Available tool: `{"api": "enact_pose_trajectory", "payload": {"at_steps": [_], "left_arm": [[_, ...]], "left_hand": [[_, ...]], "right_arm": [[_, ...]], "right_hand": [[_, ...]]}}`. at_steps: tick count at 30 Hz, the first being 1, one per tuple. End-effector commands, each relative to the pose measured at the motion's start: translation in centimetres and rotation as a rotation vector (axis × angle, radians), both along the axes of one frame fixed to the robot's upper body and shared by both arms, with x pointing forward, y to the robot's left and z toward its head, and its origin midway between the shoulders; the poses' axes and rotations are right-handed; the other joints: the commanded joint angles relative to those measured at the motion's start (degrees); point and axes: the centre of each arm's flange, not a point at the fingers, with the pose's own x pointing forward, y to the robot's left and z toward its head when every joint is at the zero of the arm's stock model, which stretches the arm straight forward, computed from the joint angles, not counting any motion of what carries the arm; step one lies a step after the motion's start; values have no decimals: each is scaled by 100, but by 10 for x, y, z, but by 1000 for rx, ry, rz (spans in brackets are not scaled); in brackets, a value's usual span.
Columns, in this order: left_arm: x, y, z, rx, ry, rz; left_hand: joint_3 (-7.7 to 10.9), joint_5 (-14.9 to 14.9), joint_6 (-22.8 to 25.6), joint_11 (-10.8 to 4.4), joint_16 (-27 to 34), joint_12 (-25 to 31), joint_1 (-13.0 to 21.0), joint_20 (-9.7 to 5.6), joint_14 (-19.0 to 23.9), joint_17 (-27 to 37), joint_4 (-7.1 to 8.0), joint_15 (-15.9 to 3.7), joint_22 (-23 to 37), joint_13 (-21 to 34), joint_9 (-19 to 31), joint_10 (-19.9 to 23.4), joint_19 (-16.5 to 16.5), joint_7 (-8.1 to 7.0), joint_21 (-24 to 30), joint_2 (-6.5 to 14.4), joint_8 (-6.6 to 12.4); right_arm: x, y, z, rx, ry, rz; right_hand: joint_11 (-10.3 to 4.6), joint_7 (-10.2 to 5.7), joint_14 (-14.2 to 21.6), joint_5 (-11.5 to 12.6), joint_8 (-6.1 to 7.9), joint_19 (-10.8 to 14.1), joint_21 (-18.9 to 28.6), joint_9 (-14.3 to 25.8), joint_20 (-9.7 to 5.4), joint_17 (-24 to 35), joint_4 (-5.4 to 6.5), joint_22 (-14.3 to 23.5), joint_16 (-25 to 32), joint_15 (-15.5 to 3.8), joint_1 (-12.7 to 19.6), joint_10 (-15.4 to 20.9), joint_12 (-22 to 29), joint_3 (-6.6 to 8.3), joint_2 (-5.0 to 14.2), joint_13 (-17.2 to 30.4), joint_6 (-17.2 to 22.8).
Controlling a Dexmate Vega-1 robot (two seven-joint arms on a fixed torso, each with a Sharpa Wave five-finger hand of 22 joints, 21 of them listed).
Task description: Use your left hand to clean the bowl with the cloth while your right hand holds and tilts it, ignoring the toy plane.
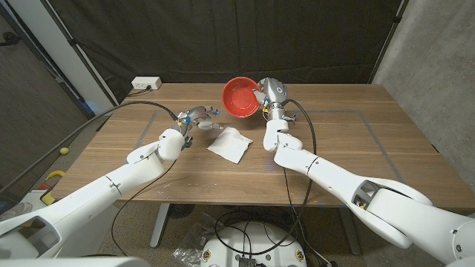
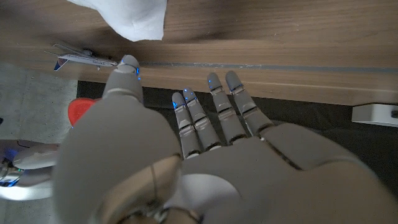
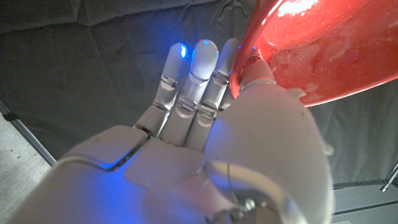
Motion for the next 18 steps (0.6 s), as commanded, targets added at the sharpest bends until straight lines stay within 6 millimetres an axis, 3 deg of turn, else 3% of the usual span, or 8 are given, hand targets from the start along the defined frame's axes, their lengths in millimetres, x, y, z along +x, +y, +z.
{"api": "enact_pose_trajectory", "payload": {"at_steps": [1, 4, 7, 9, 11, 18], "left_arm": [[5, -16, -6, 46, 53, -108], [2, -21, -2, 98, 102, -137], [-2, -28, 2, 164, 151, -150], [-5, -33, 4, 209, 164, -142], [-8, -39, 5, 265, 169, -125], [-20, -55, 9, 402, 182, -82]], "left_hand": [[-284, -110, -716, 179, -302, -381, -337, 123, -475, 65, 275, -564, -16, 35, 8, -563, -391, 50, -38, -140, -470], [-477, -94, -1100, 334, -573, -510, -498, 279, -1063, 113, 364, -344, -24, 73, 33, -1205, -764, -14, -145, -209, -714], [-548, -73, -1284, 428, -684, -524, -517, 319, -1303, 134, 382, -250, -26, 85, 44, -1526, -863, -169, -170, -217, -809], [-585, -57, -1473, 433, -748, -523, -516, 344, -1459, 145, 390, -164, -27, 92, 52, -1709, -915, -173, -184, -210, -883], [-608, -42, -1599, 531, -760, -520, -489, 376, -1490, 150, 384, -133, -27, 97, 57, -1864, -930, -201, -185, -202, -922], [-636, -3, -1637, 597, -691, -419, -364, 384, -1303, 157, 338, -159, -24, 107, 68, -1827, -666, -181, -71, -185, -902]], "right_arm": [[-4, -1, 0, -5, -12, 10], [-4, -2, 0, -1, -12, 9], [-4, -2, 0, 1, -13, 9], [-4, -2, 0, 0, -14, 10], [-5, -2, -1, 1, -16, 10], [-5, -4, 0, 13, -20, 0]], "right_hand": [[-18, -33, 89, 26, -34, -2, 35, 33, -796, 44, -16, 8, -10, -118, 98, 62, -23, -18, 71, 22, 49], [-16, -18, 91, 29, -39, 2, 35, 40, -793, 65, -18, 2, -14, -118, 100, 67, -25, -18, 68, 40, 54], [-16, -12, 105, 32, -45, 3, 43, 48, -795, 94, -19, 2, -11, -119, 104, 60, -31, -20, 65, 60, 58], [-17, -7, 108, 37, -52, 1, 36, 55, -796, 122, -20, -5, -18, -118, 109, 60, -51, -18, 67, 62, 72], [-15, -5, 81, 39, -58, 1, 37, 58, -793, 102, -18, -6, -56, -118, 107, 71, -61, -19, 67, 58, 74], [-27, -23, 117, 43, -89, -3, 43, 64, -797, 181, -16, -8, -54, -117, 111, 77, -95, -22, 68, 79, 78]]}}
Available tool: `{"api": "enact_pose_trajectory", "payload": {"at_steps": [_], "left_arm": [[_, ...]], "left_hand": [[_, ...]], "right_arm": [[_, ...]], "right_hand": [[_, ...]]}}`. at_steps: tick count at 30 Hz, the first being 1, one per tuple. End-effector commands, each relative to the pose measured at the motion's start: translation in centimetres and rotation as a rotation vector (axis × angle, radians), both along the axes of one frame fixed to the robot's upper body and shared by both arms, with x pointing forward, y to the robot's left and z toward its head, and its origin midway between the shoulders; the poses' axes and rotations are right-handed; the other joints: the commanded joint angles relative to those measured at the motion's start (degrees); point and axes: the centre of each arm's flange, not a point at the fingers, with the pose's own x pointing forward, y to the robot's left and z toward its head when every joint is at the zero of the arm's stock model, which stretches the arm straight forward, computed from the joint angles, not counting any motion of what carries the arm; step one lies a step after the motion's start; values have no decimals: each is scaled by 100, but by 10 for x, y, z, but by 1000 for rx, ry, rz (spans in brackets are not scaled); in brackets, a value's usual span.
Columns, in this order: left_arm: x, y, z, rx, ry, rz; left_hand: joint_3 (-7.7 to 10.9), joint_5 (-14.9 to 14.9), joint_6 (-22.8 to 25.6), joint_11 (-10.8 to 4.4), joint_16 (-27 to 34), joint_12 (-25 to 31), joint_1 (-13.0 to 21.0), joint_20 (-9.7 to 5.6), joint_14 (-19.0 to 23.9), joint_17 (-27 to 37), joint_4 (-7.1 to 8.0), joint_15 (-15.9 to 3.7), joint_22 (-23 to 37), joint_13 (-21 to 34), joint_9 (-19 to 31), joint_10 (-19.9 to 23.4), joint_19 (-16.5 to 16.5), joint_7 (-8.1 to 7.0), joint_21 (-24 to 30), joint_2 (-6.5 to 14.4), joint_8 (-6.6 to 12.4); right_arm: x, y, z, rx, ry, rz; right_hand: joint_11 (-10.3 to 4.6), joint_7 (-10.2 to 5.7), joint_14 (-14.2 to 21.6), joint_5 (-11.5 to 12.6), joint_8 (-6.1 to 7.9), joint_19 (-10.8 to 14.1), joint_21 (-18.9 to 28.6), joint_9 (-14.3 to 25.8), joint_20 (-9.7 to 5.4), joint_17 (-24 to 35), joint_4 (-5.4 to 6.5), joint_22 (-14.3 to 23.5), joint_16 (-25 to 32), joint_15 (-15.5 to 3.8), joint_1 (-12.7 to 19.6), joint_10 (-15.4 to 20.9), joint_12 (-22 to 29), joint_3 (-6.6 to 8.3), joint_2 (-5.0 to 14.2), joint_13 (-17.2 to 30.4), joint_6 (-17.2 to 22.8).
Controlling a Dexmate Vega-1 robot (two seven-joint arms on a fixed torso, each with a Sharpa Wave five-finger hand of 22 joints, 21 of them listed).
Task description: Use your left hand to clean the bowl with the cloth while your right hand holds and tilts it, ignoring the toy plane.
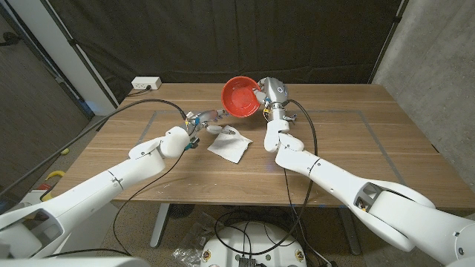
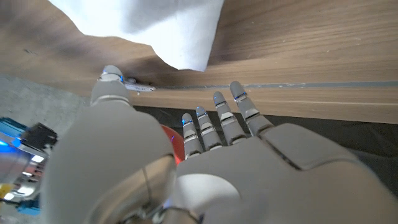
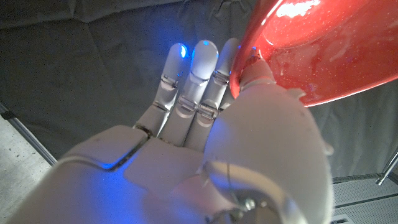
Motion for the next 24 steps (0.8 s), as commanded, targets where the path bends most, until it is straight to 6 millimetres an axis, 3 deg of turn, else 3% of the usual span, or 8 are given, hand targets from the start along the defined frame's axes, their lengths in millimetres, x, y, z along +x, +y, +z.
{"api": "enact_pose_trajectory", "payload": {"at_steps": [1, 11, 24], "left_arm": [[-18, -26, 6, 239, 39, 30], [-32, -41, 8, 384, -20, 136], [-21, -45, 0, 462, -39, 236]], "left_hand": [[-39, 48, 59, 19, 64, 104, 139, 15, 84, 25, -44, -230, 3, 12, 26, 114, 99, -22, 70, 14, 33], [-141, 99, 439, 12, 219, 306, 259, 30, 533, 29, -76, -297, 8, 30, 33, 684, 499, -50, 256, 6, 171], [-208, 127, 730, 75, 223, 316, 336, -64, 720, -47, -68, -315, 6, 28, 28, 882, 739, 115, 384, 68, 231]], "right_arm": [[-1, -3, 0, 18, -8, -11], [0, -5, 1, 33, -16, -8], [2, -4, 2, 32, -20, 0]], "right_hand": [[6, 6, 67, 45, -25, -9, 45, 17, -796, 30, -13, 19, -55, -111, 108, 51, -36, -23, 69, 17, 50], [28, 6, 76, 55, -52, -19, 53, 38, -796, 63, -8, 21, -110, -113, 108, 69, -67, -29, 74, 60, 59], [14, 12, 105, 59, -82, -31, 71, 59, -798, 100, -5, 27, -160, -113, 111, 65, -123, -39, 78, 93, 68]]}}
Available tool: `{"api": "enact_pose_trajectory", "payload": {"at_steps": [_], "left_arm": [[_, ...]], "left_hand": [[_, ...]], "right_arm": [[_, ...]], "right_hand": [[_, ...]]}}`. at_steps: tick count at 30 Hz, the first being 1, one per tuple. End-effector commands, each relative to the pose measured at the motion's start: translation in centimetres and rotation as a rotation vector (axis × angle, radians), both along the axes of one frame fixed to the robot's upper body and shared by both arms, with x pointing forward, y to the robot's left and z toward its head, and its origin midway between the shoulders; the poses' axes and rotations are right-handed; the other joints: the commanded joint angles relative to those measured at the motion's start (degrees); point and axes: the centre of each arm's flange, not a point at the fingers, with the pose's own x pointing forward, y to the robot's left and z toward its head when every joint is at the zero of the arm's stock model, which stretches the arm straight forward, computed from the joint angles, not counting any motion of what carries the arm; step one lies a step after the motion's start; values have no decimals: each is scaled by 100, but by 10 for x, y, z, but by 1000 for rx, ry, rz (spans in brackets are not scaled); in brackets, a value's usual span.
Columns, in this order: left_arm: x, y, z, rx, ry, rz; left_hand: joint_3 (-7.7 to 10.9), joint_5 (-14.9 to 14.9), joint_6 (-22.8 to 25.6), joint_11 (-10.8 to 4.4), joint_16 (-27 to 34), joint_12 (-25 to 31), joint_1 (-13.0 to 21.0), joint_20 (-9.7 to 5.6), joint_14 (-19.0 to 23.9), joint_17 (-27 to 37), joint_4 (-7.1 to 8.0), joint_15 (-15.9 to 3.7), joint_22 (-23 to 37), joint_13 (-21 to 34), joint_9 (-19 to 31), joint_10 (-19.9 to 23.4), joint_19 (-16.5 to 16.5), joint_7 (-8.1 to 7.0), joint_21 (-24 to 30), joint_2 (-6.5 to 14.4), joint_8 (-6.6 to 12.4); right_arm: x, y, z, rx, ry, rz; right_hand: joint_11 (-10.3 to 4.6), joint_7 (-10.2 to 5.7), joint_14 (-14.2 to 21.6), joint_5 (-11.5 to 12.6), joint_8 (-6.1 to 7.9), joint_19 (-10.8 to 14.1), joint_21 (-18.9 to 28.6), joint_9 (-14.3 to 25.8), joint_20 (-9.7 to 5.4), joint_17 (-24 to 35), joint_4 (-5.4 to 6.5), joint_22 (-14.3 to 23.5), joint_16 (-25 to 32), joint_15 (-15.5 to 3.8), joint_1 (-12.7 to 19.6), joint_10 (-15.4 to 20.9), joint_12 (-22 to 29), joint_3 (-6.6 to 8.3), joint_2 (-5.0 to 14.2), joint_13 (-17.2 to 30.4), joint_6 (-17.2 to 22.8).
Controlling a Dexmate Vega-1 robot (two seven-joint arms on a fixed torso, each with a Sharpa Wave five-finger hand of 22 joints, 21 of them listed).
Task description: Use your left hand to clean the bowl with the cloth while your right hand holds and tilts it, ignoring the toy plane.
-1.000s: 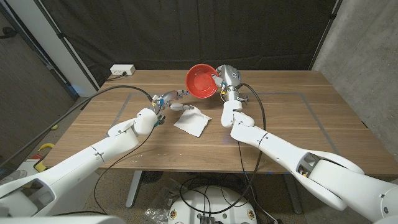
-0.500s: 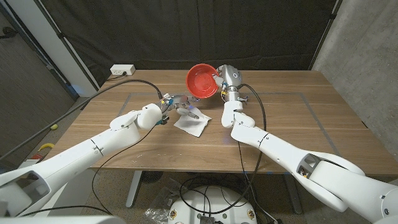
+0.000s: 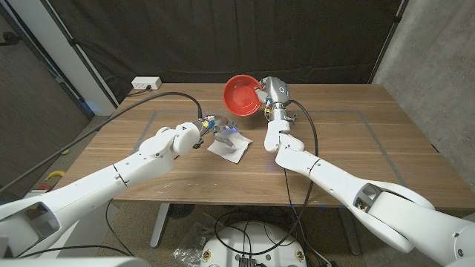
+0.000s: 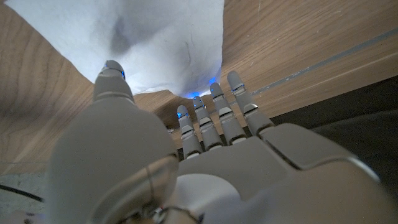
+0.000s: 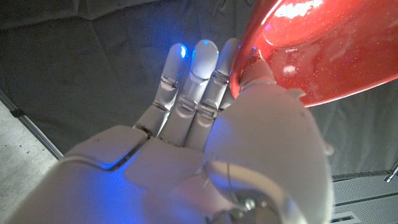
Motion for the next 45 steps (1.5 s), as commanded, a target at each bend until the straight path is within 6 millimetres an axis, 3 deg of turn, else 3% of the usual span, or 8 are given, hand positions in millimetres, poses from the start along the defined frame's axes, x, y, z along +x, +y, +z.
{"api": "enact_pose_trajectory", "payload": {"at_steps": [1, 10, 15, 26, 29, 36, 39, 45], "left_arm": [[5, -5, -5, 77, -42, 80], [15, -9, -14, 115, -49, 102], [18, -10, -17, 129, -78, 109], [21, -6, -26, 133, -163, 120], [19, -4, -27, 115, -213, 113], [8, 3, -27, 17, -378, 77], [1, 7, -26, -31, -458, 62], [-7, 15, -22, -103, -528, 55]], "left_hand": [[-53, 42, 72, -2, 8, 13, 36, -28, 140, -14, -3, -301, 4, 15, 18, 139, 141, 38, 66, 12, 26], [-59, 48, 155, -80, 31, 24, 76, -112, 290, -56, 4, -396, 3, 10, 17, 254, 229, 74, 117, 71, 35], [-44, 42, 750, -195, 93, 79, 252, -230, 710, -170, -10, -626, -6, -3, 9, 700, 493, 240, 275, 238, 197], [32, -34, 1585, -425, 210, 147, 575, -480, 1357, -264, -71, -885, -16, -17, -7, 1403, 837, 317, 509, 479, 406], [210, -186, 2402, -487, 363, 229, 1039, -591, 1993, -205, -191, -989, -17, -13, -12, 2168, 1092, 442, 763, 775, 622], [690, -772, 4105, -402, 766, 595, 1996, -787, 3628, 101, -337, -1067, -9, 208, 2, 3803, 1606, 634, 1477, 1308, 1162], [709, -842, 4176, -379, 844, 687, 1973, -745, 3799, 209, -258, -1024, -10, 281, -12, 4072, 1566, 723, 1567, 1342, 1160], [645, -820, 3910, -401, 728, 658, 1681, -633, 3604, 335, -5, -969, -20, 416, 7, 3933, 1339, 751, 1640, 1414, 1011]], "right_arm": [[2, 0, 2, 2, -4, 6], [5, -1, 1, 4, 2, 13], [7, -2, 1, 4, 4, 13], [10, -4, 0, 10, 10, 11], [10, -4, 0, 6, 10, 13], [10, -4, 1, 29, 11, 26], [10, -6, 1, 40, 16, 39], [11, -15, 1, 99, 40, 65]], "right_hand": [[-11, 11, 104, 14, -41, -14, 40, 23, -778, 15, -4, 14, -32, -106, 111, 42, -36, -39, 81, 26, 73], [-3, 13, 133, 16, -61, -23, 39, 38, -778, 79, -7, 9, -41, -106, 120, 62, -79, -43, 84, 31, 82], [-10, -13, 153, 18, -72, -16, 26, 35, -776, 122, -10, 1, -33, -104, 126, 57, -85, -45, 79, 62, 89], [8, 4, 142, 26, -99, -30, 29, 55, -776, 144, -2, 7, -105, -107, 124, 78, -144, -56, 85, 67, 84], [6, 12, 119, 27, -94, -32, 31, 73, -778, 119, -5, 7, -147, -107, 131, 70, -148, -57, 85, 93, 94], [-5, -1, 151, 28, -119, -28, 33, 61, -781, 160, -1, 9, -155, -107, 127, 89, -180, -66, 86, 96, 98], [-1, 2, 156, 31, -120, -31, 24, 64, -778, 170, 0, 6, -163, -107, 126, 79, -182, -69, 84, 121, 107], [0, -8, 121, 36, -130, -36, 22, 75, -781, 132, -2, 7, -237, -108, 133, 100, -223, -74, 86, 96, 105]]}}
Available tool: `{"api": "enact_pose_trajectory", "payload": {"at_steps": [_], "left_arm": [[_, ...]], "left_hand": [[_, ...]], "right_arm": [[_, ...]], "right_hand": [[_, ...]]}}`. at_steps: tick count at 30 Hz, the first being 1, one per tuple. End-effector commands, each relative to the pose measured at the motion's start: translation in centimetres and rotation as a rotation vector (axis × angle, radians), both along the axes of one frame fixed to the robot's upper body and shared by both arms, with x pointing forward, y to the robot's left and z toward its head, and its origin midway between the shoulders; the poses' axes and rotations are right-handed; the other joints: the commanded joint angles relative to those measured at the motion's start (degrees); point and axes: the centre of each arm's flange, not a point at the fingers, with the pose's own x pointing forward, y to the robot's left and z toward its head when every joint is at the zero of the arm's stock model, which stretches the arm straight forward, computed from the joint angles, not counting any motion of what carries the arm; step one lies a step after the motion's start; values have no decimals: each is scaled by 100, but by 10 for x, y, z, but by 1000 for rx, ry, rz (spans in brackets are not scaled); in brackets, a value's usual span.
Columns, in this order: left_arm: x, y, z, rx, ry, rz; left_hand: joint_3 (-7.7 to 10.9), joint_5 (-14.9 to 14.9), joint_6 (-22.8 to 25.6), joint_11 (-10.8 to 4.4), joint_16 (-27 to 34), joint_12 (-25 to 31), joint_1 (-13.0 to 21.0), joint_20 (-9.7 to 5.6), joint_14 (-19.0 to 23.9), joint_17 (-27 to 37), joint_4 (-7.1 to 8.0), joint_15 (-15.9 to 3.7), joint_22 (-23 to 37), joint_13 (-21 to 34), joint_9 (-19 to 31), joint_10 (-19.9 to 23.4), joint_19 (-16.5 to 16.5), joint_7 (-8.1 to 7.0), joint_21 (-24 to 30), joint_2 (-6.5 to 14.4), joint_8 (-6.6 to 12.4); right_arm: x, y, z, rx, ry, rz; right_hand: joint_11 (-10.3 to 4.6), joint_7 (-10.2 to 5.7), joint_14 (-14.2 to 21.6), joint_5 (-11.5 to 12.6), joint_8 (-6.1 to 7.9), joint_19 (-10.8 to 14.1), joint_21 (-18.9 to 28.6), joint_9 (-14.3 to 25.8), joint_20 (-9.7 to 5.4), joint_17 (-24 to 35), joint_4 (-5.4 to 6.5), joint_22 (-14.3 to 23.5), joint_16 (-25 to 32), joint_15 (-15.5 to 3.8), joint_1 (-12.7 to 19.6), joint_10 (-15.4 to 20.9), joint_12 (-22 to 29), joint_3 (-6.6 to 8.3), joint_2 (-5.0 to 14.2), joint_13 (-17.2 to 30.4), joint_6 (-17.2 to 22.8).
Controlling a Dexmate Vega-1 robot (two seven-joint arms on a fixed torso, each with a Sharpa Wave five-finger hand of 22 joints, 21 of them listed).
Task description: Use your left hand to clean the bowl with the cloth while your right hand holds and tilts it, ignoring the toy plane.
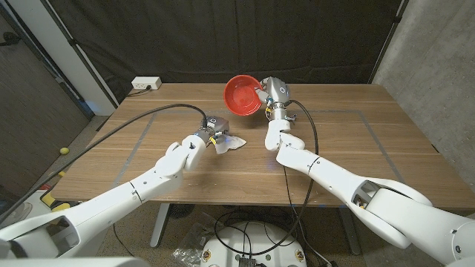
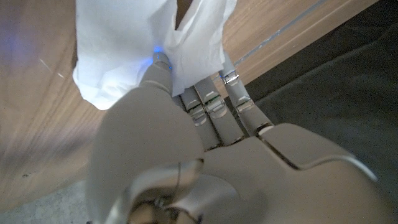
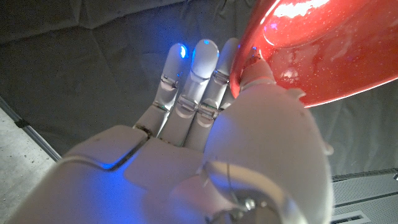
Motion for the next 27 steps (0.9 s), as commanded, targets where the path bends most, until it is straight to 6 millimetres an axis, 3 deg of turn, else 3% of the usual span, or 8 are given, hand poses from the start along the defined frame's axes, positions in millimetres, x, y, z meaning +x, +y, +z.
{"api": "enact_pose_trajectory", "payload": {"at_steps": [1, 5, 6, 14, 27], "left_arm": [[-18, 15, 3, -130, -197, -55], [-26, 21, 3, -206, -292, -81], [-29, 23, 3, -230, -321, -89], [-44, 38, 5, -366, -511, -130], [-56, 50, 4, -479, -654, -243]], "left_hand": [[-25, 28, -224, -8, -113, 2, -250, 10, -202, 96, 208, -82, 2, 128, 46, -112, -190, 20, 73, 166, -143], [8, 71, -222, -61, -120, 75, -249, -3, -143, 146, 241, -107, -12, 184, 62, -31, -185, 74, 110, 218, -157], [28, 95, -216, -137, -135, 144, -226, -8, -118, 174, 239, -102, -19, 229, 101, 45, -188, 100, 132, 216, -146], [74, 163, -141, -117, -129, 295, -157, -2, 35, 281, 227, -109, -33, 369, 179, 113, -213, 173, 187, 192, -107], [89, 213, -102, -133, -166, 399, -137, -24, 41, 382, 240, -106, -35, 503, 239, 112, -251, 178, 240, 161, -84]], "right_arm": [[1, -11, -1, 81, 32, 45], [2, -21, -2, 146, 61, 87], [2, -24, -2, 158, 63, 90], [3, -41, -4, 258, 101, 153], [13, -68, -9, 393, 175, 250]], "right_hand": [[20, -12, 103, 43, -14, -20, 7, 16, -802, 23, 5, 21, -4, -114, 133, 58, -21, -19, 86, 15, 49], [25, -19, 62, 45, -21, -24, 3, 11, -800, -4, 7, 20, -53, -114, 132, 54, -32, -23, 87, 23, 54], [23, -31, 86, 47, -25, -22, -4, 7, -798, 7, 7, 16, -42, -115, 134, 55, -25, -23, 89, 43, 57], [22, -7, 83, 51, -29, -46, -3, 34, -801, 19, 10, 25, -74, -115, 137, 47, -47, -37, 93, 80, 49], [18, -22, 60, 48, -49, -122, -1, 66, -809, -11, 18, 39, -143, -118, 148, 21, -77, -57, 118, 138, 10]]}}
